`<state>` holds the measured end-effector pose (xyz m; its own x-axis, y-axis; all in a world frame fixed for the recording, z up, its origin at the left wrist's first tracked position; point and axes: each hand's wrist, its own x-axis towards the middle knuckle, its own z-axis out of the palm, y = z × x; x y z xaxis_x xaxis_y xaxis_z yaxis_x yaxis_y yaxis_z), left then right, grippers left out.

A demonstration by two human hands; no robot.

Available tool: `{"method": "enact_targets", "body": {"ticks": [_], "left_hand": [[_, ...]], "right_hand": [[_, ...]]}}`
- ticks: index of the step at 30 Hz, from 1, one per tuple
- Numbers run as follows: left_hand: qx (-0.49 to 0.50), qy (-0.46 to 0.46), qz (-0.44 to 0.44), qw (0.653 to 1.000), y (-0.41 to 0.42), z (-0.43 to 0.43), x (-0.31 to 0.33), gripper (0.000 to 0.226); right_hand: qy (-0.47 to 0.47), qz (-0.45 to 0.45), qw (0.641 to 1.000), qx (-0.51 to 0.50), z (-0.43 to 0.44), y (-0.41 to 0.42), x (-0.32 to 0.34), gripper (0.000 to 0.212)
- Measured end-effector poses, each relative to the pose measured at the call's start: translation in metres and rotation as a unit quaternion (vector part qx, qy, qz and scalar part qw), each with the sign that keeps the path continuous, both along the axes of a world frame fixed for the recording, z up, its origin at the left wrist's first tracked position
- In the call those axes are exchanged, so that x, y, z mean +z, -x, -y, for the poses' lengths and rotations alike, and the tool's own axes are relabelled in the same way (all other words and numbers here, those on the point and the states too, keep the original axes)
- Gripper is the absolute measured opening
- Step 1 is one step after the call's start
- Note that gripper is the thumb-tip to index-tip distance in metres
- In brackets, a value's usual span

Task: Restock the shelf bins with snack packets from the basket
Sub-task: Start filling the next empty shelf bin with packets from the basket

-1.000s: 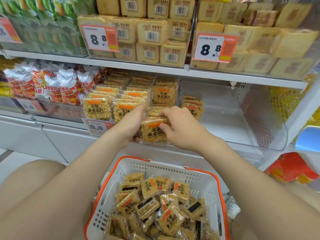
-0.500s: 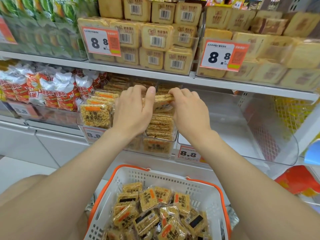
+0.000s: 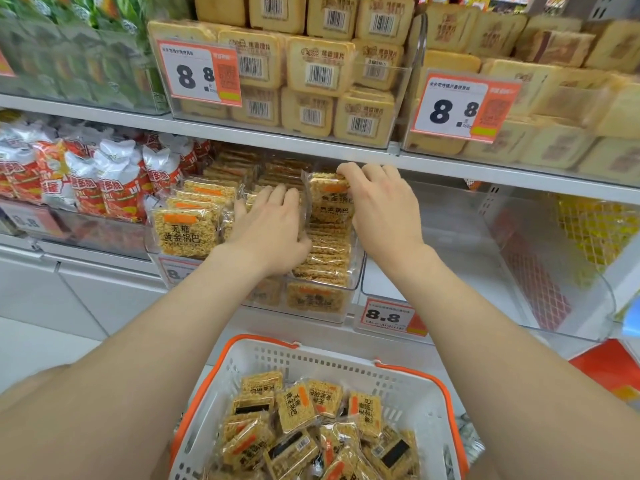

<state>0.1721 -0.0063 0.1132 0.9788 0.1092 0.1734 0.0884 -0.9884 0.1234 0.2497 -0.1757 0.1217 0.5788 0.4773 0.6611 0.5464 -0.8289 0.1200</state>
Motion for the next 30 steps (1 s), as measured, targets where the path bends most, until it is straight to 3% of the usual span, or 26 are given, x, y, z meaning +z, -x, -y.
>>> {"method": "enact_targets", "body": {"ticks": [5,8,15,20,26,30], "left_hand": [[0.005,0.001,-0.014,1.0,-0.003,-0.002,0.002,0.06],[0.007,-0.006,-0.025,1.0,-0.004,-0.003,0.002,0.066],[0.0,-0.013,-0.025,1.0,-0.005,-0.006,-0.001,0.083],[0.006,-0.024,-0.024,0.999,-0.008,-0.003,-0.001,0.084],[0.015,-0.022,-0.021,0.999,-0.008,-0.005,0.001,0.084],[0.015,-0.023,-0.019,0.999,-0.007,-0.006,0.001,0.084]], "right_hand": [[-0.046,-0.019,0.999,0.018,-0.006,-0.004,-0.009,0.05],[-0.016,-0.051,0.998,0.014,-0.007,-0.005,-0.006,0.051],[0.047,-0.114,0.992,-0.019,-0.015,-0.006,-0.002,0.009],[0.072,-0.107,0.991,-0.026,-0.025,-0.008,0.001,0.027],[0.071,-0.109,0.985,-0.114,-0.044,-0.004,-0.003,0.021],[0.068,-0.088,0.987,-0.119,-0.05,-0.003,-0.002,0.025]]}}
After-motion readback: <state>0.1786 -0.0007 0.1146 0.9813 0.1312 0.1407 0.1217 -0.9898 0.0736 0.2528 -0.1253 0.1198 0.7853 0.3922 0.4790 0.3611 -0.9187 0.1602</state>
